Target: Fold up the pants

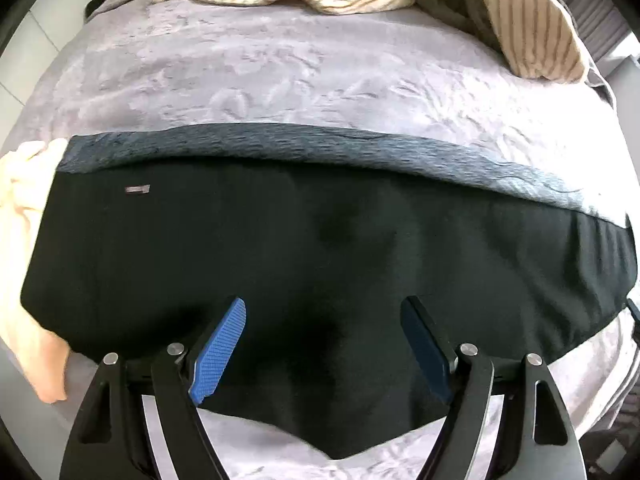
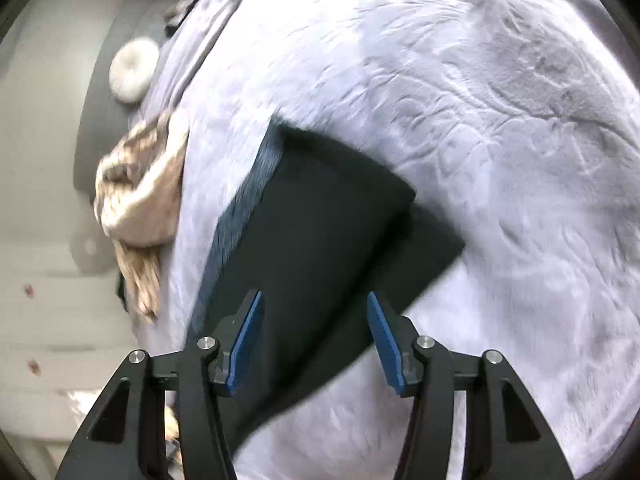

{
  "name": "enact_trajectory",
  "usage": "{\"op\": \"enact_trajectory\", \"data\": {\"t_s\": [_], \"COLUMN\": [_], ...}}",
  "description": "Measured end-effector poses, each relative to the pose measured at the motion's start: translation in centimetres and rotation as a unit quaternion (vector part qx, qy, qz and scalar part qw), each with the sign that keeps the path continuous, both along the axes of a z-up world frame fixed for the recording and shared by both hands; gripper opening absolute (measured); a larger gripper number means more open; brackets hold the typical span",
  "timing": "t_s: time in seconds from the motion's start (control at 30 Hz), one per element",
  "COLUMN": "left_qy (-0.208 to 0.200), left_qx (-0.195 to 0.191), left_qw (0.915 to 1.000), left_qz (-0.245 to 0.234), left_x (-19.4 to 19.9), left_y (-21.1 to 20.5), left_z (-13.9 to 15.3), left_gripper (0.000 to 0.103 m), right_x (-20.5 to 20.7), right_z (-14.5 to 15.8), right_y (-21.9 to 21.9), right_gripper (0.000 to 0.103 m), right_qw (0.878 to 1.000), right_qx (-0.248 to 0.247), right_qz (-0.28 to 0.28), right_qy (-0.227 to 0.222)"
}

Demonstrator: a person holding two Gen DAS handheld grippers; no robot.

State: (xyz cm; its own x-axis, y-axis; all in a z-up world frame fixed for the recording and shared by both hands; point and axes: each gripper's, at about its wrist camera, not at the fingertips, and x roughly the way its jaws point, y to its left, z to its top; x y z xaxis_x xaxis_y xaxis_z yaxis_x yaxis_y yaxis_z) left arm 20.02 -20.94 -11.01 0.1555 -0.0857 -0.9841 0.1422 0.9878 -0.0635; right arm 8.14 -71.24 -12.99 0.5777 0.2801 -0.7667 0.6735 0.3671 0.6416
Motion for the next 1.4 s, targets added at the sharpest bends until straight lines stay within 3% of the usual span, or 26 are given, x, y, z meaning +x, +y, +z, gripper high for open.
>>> {"op": "enact_trajectory", "data": {"t_s": [0.1,0.13,0.17,0.2,0.27,0.37,0.47,0.53,0.57,0.63,0.73,0.9,1.0,1.1,1.17,1.23,1.3,1.4], "left_qy": [-0.002,0.0,0.006,0.009,0.0,0.013,0.026,0.028,0.028,0.015,-0.004,-0.033,-0.051,-0.062,-0.071,-0.068,-0.065,-0.081], "left_qx": [-0.007,-0.006,-0.004,-0.002,0.005,0.011,0.029,0.035,0.036,0.034,0.014,0.0,0.028,0.043,0.045,0.049,0.04,0.045], "left_qw": [0.9996,0.9995,0.9993,0.9992,0.9986,0.9986,0.9983,0.9982,0.9981,0.9983,0.9992,0.9985,0.9973,0.9967,0.9963,0.9965,0.9969,0.9957], "left_qz": [-0.026,-0.031,-0.036,-0.04,-0.052,-0.051,-0.043,-0.041,-0.042,-0.045,-0.037,-0.044,-0.045,-0.028,-0.016,-0.003,0.015,0.0], "left_x": [-0.2,0.0,0.1,0.3,0.4,-0.4,-0.9,-0.9,-0.9,-0.5,0.3,3.5,6.0,7.3,7.8,8.8,9.5,8.8], "left_y": [-1.9,-2.6,-3.4,-3.7,-4.3,-3.7,-2.6,-2.6,-2.7,-3.1,-3.4,-8.1,-11.0,-9.1,-7.9,-7.5,-6.3,-4.5], "left_z": [-0.6,-0.9,-1.3,-1.6,-1.7,-2.4,-3.6,-3.3,-2.9,-1.7,0.0,0.0,-2.2,-3.8,-3.8,-3.7,-2.6,-0.8], "left_gripper": [0.081,0.081,0.081,0.081,0.081,0.081,0.081,0.081,0.081,0.081,0.081,0.081,0.081,0.081,0.081,0.081,0.081,0.081], "right_x": [0.9,1.5,1.9,2.3,1.9,1.1,0.5,-0.1,-0.5,-0.6,-0.8,5.6,11.1,14.6,16.0,17.4,17.8,16.0], "right_z": [-1.7,-2.3,-2.8,-3.1,-2.0,-0.4,-3.0,-4.1,-3.7,-2.0,2.3,4.7,2.5,-1.0,-1.5,-1.3,-0.5,2.0], "right_y": [0.1,0.4,0.8,1.2,1.6,2.4,2.3,1.7,1.6,1.9,3.1,8.1,12.3,15.1,15.3,14.6,13.4,11.4], "right_gripper": [0.056,0.046,0.013,0.008,0.008,0.008,0.009,0.012,0.021,0.035,0.035,0.035,0.035,0.035,0.034,0.034,0.034,0.04], "right_qw": [1.0,0.999,0.999,0.999,0.999,0.999,0.995,0.996,0.997,0.996,0.99,0.97,0.951,0.933,0.926,0.926,0.934,0.944], "right_qx": [0.029,0.036,0.039,0.042,0.047,0.025,0.005,0.033,0.039,0.002,-0.092,-0.15,-0.166,-0.19,-0.231,-0.25,-0.245,-0.235], "right_qz": [0.001,0.005,0.008,0.01,0.005,0.039,0.078,0.064,0.048,0.047,0.071,0.191,0.26,0.302,0.296,0.28,0.255,0.228], "right_qy": [0.007,0.004,0.004,0.01,-0.001,-0.001,0.063,0.056,0.053,0.074,0.078,0.031,0.02,0.048,0.048,0.051,0.056,0.045]}}
